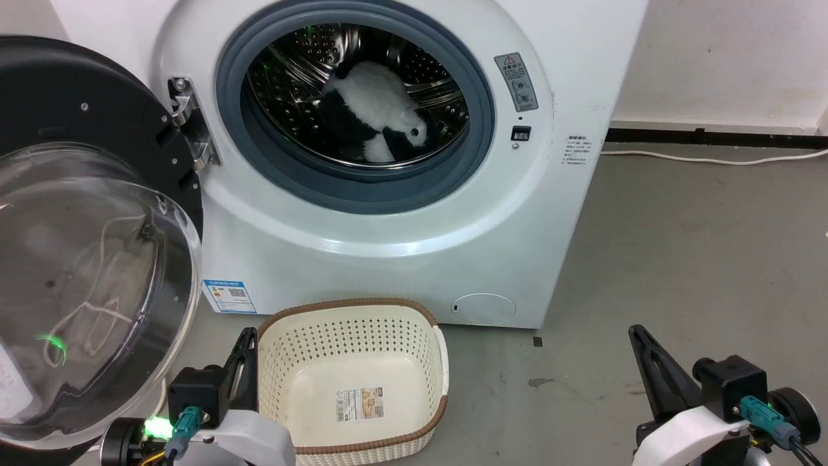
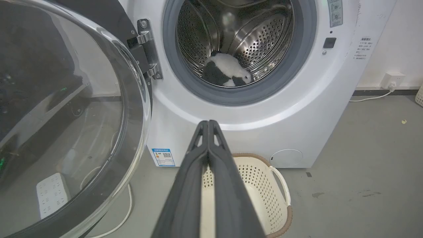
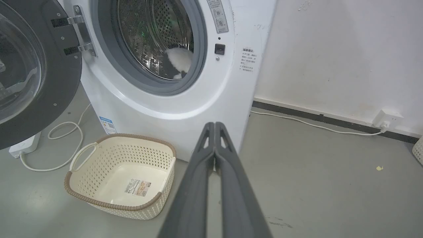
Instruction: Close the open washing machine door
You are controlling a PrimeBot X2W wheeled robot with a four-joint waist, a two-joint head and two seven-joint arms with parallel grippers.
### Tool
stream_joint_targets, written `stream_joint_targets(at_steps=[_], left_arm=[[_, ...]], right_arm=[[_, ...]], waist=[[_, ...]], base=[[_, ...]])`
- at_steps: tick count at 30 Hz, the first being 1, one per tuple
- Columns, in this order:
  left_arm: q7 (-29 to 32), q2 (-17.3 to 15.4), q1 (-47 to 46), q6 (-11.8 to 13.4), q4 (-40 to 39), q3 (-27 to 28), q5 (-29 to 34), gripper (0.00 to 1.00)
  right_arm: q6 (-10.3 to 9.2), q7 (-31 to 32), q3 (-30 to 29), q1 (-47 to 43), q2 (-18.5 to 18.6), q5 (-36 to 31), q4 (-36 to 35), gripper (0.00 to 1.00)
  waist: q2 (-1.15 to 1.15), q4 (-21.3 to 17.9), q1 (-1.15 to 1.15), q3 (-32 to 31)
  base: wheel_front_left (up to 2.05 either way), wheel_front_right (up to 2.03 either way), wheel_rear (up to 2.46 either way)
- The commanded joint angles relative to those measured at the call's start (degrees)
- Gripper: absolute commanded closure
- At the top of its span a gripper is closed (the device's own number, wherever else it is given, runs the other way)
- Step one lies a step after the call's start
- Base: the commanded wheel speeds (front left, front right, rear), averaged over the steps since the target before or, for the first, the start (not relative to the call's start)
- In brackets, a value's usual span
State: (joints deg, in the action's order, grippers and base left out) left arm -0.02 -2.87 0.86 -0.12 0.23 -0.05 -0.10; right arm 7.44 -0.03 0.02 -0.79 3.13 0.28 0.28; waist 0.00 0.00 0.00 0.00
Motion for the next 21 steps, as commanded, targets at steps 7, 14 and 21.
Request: stream_joint_targets(at_steps=[7, 14, 21], left_arm=[[0.0, 0.0, 0.0, 0.0, 0.0, 0.0, 0.0, 0.00], [-0.5, 0.0, -0.1, 0.0, 0.2, -0.5, 0.0, 0.00], [-1.4, -0.1, -0.2, 0.2, 0.3, -1.4, 0.1, 0.00]], right_arm=[[-0.01, 0.0, 0.0, 0.0, 0.0, 0.0, 0.0, 0.00], [-0.01, -0.5, -0.3, -0.2, 0.1, 0.6, 0.0, 0.00], [-0.01, -1.4, -0.8, -0.6, 0.1, 0.9, 0.1, 0.00]], waist=[[0.00, 0.0, 0.00, 0.0], [0.00, 0.0, 0.00, 0.0], [0.00, 0.2, 0.00, 0.0]], base=[[0.00, 0.00, 0.00], [0.00, 0.00, 0.00], [0.00, 0.00, 0.00]])
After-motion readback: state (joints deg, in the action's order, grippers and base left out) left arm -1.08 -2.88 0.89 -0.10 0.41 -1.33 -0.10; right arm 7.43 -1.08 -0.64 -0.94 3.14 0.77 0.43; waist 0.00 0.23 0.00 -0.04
